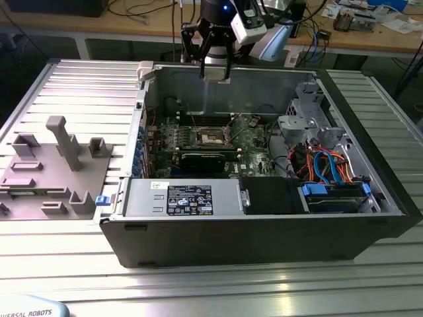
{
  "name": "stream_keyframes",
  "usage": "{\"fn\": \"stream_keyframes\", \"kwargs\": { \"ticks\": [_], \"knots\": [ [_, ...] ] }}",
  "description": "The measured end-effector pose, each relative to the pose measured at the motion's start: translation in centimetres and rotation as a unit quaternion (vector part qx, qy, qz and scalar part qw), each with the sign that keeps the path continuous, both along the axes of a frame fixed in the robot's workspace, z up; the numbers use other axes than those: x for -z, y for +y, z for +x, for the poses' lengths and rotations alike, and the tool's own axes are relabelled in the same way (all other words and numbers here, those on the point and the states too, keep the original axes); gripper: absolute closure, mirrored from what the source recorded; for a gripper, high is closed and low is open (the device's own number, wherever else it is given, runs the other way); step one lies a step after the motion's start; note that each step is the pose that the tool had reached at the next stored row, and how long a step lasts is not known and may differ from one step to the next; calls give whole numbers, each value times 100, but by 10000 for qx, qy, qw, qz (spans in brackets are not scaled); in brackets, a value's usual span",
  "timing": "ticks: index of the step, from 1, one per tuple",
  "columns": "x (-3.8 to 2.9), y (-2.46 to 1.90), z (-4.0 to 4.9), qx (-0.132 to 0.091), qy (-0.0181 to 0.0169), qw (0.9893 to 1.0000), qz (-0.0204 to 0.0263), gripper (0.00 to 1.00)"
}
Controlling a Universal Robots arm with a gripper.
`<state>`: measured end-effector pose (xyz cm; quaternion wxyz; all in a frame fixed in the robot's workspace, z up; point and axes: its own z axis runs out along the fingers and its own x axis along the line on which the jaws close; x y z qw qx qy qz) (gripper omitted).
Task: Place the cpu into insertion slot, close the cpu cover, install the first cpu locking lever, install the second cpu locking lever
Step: 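Place the cpu into insertion slot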
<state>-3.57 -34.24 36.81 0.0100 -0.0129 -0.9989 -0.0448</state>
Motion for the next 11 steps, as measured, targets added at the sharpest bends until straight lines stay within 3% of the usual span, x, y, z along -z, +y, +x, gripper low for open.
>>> {"fn": "stream_keyframes", "kwargs": {
  "ticks": [11],
  "knots": [
    [25, 0, 0, 0, 4, 10000, 0, 46]
  ]
}}
